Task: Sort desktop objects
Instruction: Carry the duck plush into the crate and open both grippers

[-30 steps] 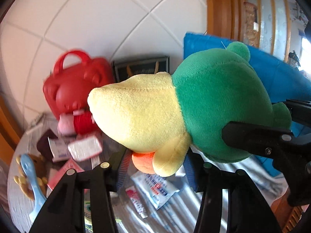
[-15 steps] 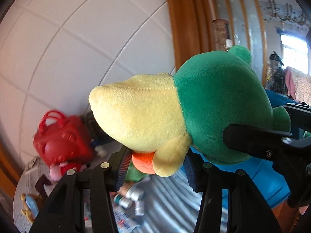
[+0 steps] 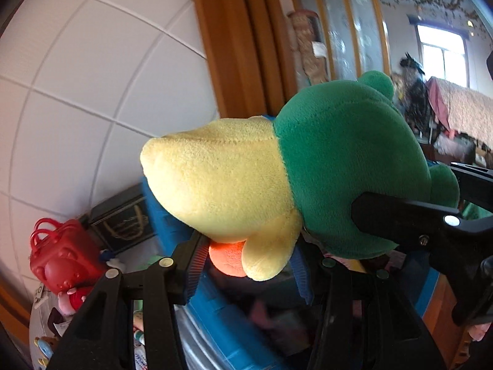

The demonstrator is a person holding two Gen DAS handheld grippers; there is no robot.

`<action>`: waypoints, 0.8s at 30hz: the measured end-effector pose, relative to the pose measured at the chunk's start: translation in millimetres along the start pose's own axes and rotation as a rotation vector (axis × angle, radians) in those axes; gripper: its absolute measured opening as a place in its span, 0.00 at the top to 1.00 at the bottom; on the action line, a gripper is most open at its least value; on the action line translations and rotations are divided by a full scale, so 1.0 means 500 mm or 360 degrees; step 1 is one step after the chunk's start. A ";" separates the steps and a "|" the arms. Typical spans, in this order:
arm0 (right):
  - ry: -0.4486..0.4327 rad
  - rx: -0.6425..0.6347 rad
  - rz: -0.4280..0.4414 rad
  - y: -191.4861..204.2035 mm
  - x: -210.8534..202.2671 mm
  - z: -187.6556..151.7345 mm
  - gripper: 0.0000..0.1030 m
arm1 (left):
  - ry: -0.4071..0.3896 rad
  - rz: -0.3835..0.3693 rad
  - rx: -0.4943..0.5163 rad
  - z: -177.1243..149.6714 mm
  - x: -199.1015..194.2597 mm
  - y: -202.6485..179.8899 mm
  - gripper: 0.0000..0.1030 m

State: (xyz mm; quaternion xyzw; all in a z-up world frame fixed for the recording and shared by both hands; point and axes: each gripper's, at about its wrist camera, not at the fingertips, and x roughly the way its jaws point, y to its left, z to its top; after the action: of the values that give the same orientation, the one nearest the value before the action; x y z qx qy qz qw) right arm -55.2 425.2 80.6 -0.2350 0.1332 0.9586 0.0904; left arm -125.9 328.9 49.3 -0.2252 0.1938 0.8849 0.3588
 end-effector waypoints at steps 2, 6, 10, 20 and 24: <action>0.0021 0.0027 -0.0012 -0.038 0.002 0.004 0.34 | 0.0062 -0.0016 0.0013 0.013 0.023 -0.028 0.52; 0.0084 0.0072 -0.0053 -0.116 0.014 0.000 0.34 | 0.0268 -0.0064 0.0075 0.038 0.079 -0.076 0.52; 0.0146 0.0151 -0.0012 -0.165 0.029 -0.015 0.33 | 0.0415 -0.0096 0.0058 0.048 0.110 -0.090 0.51; 0.0221 0.0174 -0.0120 -0.196 0.073 -0.029 0.31 | 0.0580 -0.0081 0.0066 0.019 0.132 -0.120 0.50; 0.0233 0.0162 -0.0198 -0.207 0.077 -0.034 0.31 | 0.0567 -0.0097 0.0041 0.018 0.120 -0.121 0.50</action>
State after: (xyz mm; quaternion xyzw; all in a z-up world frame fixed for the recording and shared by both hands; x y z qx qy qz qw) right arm -57.1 522.5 25.9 -0.3072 0.1732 0.9234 0.1517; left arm -123.1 406.5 13.2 -0.3796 0.2587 0.8171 0.3483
